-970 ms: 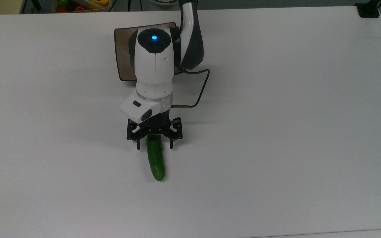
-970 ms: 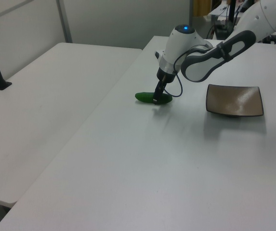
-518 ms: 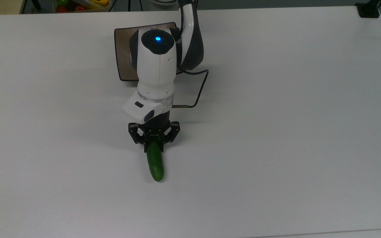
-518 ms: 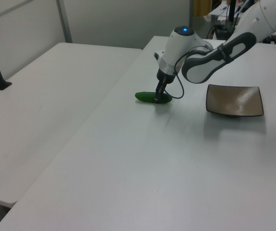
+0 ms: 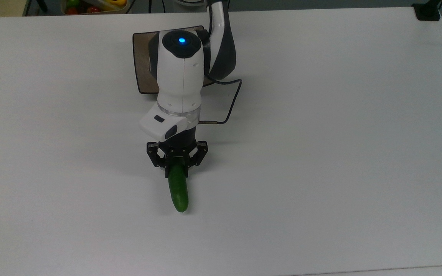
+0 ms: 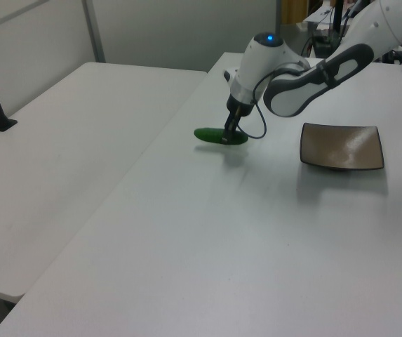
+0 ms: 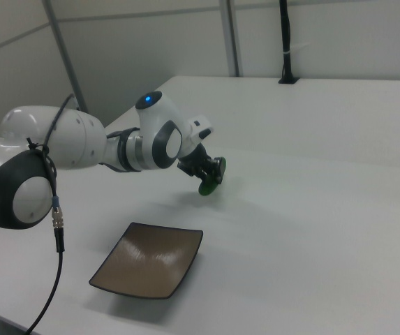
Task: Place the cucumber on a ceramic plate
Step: 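Close the gripper around the cucumber's middle, then lift the cucumber and carry it over the brown square plate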
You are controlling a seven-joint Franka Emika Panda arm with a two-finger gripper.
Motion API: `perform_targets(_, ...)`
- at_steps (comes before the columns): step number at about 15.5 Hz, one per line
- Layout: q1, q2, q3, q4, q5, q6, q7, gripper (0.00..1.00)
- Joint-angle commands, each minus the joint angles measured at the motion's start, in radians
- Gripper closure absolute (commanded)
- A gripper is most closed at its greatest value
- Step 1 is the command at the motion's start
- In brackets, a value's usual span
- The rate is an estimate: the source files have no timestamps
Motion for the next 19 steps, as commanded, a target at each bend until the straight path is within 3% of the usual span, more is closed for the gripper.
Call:
perform_targets(1,0.002,-0.103,-0.004,-0.057,-0.005,-0.009,0.024,1.00)
perform_targets(4,0.002,-0.207,-0.004,-0.069,0.006,-0.194,0.024,1.00)
perform_targets(10,0.005,-0.434,-0.002,-0.132,0.099,-0.551,0.018,0.98)
perform_targets(16,0.003,-0.635,-0.001,-0.288,0.153,-0.702,0.011,0.98)
perform_targets(19,0.006,-0.672,-0.001,-0.360,0.176,-0.750,0.010,0.96)
